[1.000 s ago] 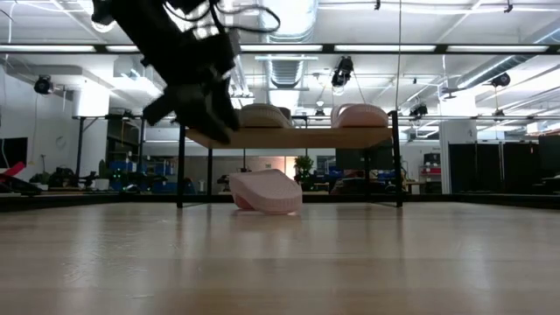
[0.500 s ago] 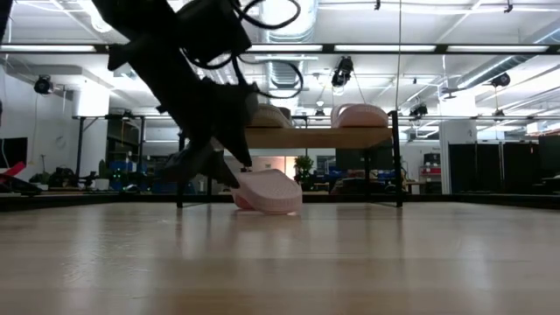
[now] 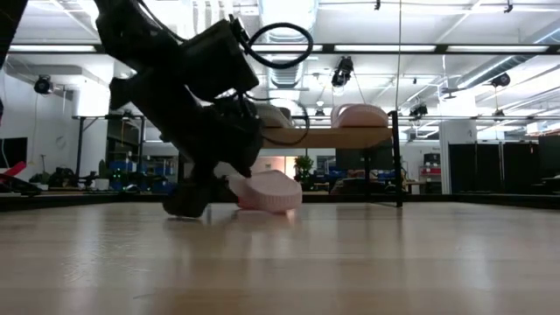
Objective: Pick and place slides into the shelf
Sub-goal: Put the pink slide on the shelf
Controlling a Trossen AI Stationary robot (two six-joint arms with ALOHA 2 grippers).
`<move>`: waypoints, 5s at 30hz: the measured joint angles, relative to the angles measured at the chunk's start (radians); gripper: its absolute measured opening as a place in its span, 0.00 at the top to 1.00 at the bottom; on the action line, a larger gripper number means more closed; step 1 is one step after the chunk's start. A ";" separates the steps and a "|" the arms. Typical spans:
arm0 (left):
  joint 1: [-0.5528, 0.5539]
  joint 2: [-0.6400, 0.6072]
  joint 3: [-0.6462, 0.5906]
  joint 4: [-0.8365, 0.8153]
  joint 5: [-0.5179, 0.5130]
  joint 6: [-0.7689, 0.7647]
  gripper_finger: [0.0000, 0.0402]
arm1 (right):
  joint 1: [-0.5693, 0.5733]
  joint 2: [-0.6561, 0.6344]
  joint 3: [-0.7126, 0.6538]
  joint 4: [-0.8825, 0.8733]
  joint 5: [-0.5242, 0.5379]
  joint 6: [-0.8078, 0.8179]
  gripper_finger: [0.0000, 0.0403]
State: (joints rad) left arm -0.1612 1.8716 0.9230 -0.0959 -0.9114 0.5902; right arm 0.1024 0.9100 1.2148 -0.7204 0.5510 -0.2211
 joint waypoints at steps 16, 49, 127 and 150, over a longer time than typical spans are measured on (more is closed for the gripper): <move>0.007 0.007 -0.118 0.300 -0.025 0.159 0.51 | 0.000 0.002 0.000 0.001 0.000 0.000 0.94; 0.092 0.008 -0.101 0.442 0.145 0.287 0.87 | 0.000 0.002 0.000 0.001 0.000 0.003 0.94; 0.032 -0.952 -0.111 0.767 0.559 -0.703 0.92 | 0.225 0.488 -0.009 0.702 0.207 -1.348 0.49; 0.032 -0.894 -0.113 0.854 0.746 -0.769 0.92 | 0.231 0.506 -0.009 0.897 0.278 -1.641 0.59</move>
State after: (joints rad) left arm -0.1287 0.9778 0.8101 0.7582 -0.1656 -0.1786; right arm 0.3336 1.4162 1.2060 0.1762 0.8294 -1.8626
